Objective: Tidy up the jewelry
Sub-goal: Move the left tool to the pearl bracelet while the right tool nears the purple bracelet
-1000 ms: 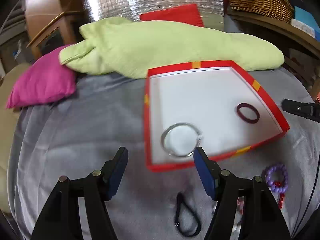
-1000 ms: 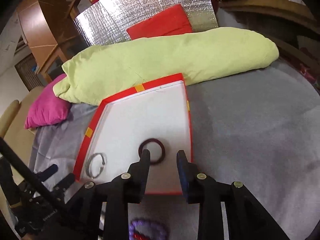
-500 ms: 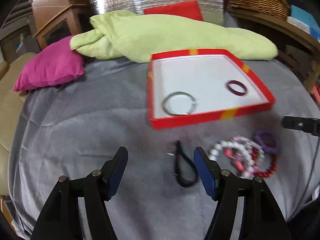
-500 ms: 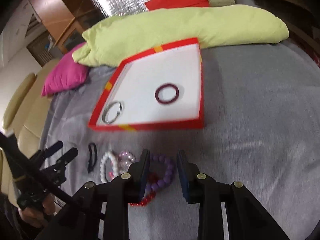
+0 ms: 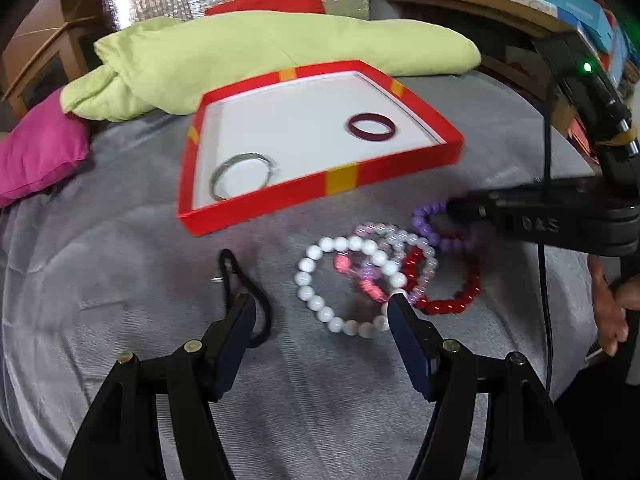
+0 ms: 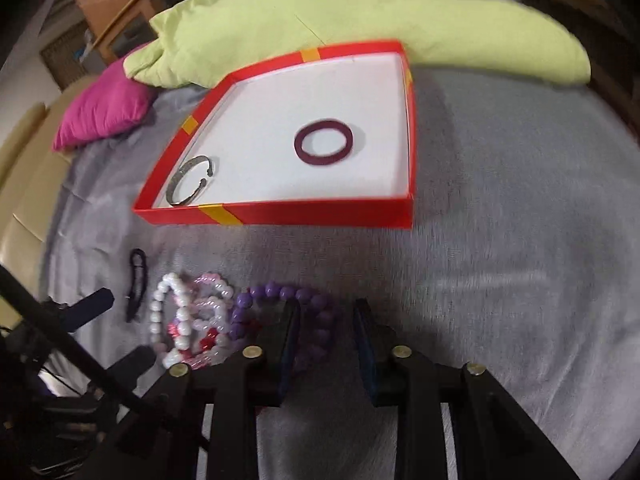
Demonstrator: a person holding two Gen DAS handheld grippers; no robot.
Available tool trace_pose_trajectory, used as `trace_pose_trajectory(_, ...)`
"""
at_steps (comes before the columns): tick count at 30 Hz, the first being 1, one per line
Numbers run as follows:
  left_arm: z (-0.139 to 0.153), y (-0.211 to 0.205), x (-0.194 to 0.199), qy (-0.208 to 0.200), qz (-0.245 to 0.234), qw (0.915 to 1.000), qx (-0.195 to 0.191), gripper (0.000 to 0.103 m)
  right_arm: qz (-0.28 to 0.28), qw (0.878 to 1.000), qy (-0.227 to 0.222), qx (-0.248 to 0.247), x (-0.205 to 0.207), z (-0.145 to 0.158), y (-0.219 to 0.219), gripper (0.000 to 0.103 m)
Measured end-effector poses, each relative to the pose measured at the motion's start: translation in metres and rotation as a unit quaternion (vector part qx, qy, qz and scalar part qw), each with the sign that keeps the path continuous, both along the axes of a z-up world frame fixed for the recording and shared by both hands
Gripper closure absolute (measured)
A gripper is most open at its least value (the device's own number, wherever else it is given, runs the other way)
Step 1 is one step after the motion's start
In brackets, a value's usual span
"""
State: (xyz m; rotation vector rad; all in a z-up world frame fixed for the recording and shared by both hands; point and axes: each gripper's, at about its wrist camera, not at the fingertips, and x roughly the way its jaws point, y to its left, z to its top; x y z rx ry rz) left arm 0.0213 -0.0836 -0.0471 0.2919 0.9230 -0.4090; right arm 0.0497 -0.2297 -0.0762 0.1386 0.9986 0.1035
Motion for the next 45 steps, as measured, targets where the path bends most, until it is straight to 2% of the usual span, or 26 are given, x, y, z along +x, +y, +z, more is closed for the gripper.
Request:
trace_pose_trajectory(1,-0.002,-0.001,0.000,0.005,-0.004,1.0000,0.001,0.034,-0.001,1.000,-0.005,-0.014,0.000,0.001,0.002,0.090)
trace_pose_trajectory(4,-0.007,-0.006,-0.001,0.015,-0.013,0.9998,0.004,0.034,-0.032,0.999,-0.011,-0.040,0.001,0.001,-0.008,0.091)
trace_pose_trajectory(7,-0.013,-0.009,-0.001,0.021,-0.019,0.9996,0.010,0.034,-0.070,0.997,-0.007,-0.027,0.005,0.003,-0.026,0.091)
trace_pose_trajectory(11,-0.022,-0.011,0.004,0.027,-0.017,0.9992,0.024,0.033,-0.085,0.996,0.005,0.000,0.010,0.002,-0.036,0.091)
trace_pose_trajectory(17,-0.022,0.012,0.017,0.030,0.030,0.9990,0.012,0.033,-0.081,0.997,0.012,0.010,0.010,0.002,-0.032,0.091)
trace_pose_trajectory(22,-0.019,0.027,0.022,0.026,0.041,0.9988,0.009,0.044,-0.082,0.996,0.013,0.019,0.009,0.001,-0.035,0.091)
trace_pose_trajectory(24,-0.019,0.031,0.022,0.029,0.040,0.9988,0.001,0.048,-0.085,0.996,0.013,0.022,0.009,0.001,-0.037,0.091)
trace_pose_trajectory(28,-0.014,0.037,0.019,0.028,0.033,0.9990,-0.012,0.048,-0.089,0.996,0.012,0.019,0.011,0.001,-0.038,0.091)
trace_pose_trajectory(33,-0.009,0.039,0.020,0.037,0.029,0.9979,-0.044,0.043,-0.088,0.996,0.010,0.015,0.011,0.001,-0.038,0.090)
trace_pose_trajectory(39,-0.014,0.039,0.025,0.050,0.036,0.9969,-0.050,0.042,-0.087,0.996,0.011,0.022,0.011,0.001,-0.040,0.090)
trace_pose_trajectory(45,-0.014,0.041,0.035,0.062,0.048,0.9933,-0.085,0.041,-0.085,0.996,0.010,0.023,0.011,0.001,-0.040,0.090)
